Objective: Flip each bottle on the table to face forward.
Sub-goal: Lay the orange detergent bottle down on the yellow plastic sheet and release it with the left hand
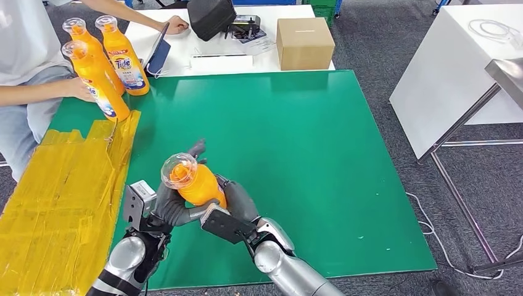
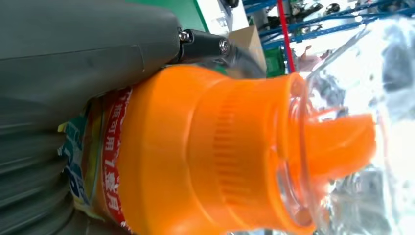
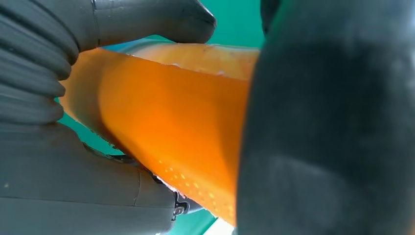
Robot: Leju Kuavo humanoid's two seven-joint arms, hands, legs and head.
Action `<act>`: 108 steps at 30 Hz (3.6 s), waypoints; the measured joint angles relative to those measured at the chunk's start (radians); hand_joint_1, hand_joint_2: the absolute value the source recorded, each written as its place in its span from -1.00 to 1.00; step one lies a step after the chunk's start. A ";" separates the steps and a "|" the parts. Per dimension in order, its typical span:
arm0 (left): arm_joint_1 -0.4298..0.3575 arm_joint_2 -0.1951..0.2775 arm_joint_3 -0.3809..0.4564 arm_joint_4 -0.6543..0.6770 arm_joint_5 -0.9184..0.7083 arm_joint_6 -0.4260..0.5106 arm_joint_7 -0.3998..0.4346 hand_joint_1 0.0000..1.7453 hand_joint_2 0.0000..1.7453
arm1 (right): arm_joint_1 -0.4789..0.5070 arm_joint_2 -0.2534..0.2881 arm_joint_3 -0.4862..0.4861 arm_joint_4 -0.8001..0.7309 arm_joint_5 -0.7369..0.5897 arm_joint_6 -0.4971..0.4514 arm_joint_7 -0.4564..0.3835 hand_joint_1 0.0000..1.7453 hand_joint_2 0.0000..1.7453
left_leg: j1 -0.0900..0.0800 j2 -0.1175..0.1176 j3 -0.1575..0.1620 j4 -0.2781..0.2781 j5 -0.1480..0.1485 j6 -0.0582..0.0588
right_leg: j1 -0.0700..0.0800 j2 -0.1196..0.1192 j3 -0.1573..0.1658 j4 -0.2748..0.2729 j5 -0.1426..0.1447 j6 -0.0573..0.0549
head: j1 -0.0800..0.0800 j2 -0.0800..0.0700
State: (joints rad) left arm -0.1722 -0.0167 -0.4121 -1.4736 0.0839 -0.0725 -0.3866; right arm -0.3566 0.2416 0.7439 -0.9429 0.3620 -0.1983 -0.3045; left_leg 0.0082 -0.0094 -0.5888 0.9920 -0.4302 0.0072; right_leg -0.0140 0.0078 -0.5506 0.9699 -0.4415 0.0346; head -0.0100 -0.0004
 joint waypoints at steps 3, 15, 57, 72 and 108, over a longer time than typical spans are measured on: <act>-0.003 -0.001 0.000 0.010 0.000 0.000 -0.001 0.76 1.00 | 0.000 0.000 0.002 0.001 0.000 -0.002 0.003 1.00 1.00 | 0.000 0.000 0.000 0.000 0.000 0.000 | 0.000 0.000 0.000 0.000 0.000 0.000 | 0.000 0.000; -0.008 -0.003 0.000 0.032 0.000 0.006 -0.003 1.00 1.00 | 0.002 -0.002 0.013 0.003 -0.001 -0.003 0.007 1.00 1.00 | 0.000 0.001 0.000 0.000 0.000 0.000 | 0.000 0.000 0.000 0.000 0.000 0.000 | 0.000 0.000; 0.033 0.251 0.226 -0.013 -1.490 0.519 0.391 1.00 1.00 | 0.398 -0.194 -0.369 -0.657 0.012 -0.118 -0.063 -1.00 1.00 | 0.000 0.000 0.000 0.000 0.000 0.000 | 0.000 0.000 0.000 0.000 0.000 0.000 | 0.000 0.000; 0.093 0.328 0.253 0.029 -1.419 0.434 0.396 1.00 1.00 | 0.468 -0.210 -0.547 -0.754 -0.008 -0.101 -0.066 -1.00 1.00 | 0.000 0.000 0.000 0.000 0.000 0.000 | 0.000 0.000 0.000 0.000 0.000 0.000 | 0.000 0.000; -0.073 0.244 0.191 0.492 -1.447 0.475 0.437 -1.00 1.00 | 0.411 -0.206 -0.538 -0.706 0.028 -0.081 -0.031 -1.00 1.00 | 0.000 -0.002 0.007 -0.001 0.000 0.000 | 0.000 -0.001 0.009 0.000 0.000 0.000 | 0.000 0.000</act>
State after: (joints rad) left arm -0.2456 0.2275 -0.2213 -0.9818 -1.3634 0.4024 0.0502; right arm 0.0540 0.0353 0.2060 -1.6490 0.3899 -0.2792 -0.3352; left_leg 0.0081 -0.0110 -0.5813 0.9913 -0.4304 0.0070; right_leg -0.0139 0.0069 -0.5418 0.9698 -0.4419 0.0344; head -0.0102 -0.0004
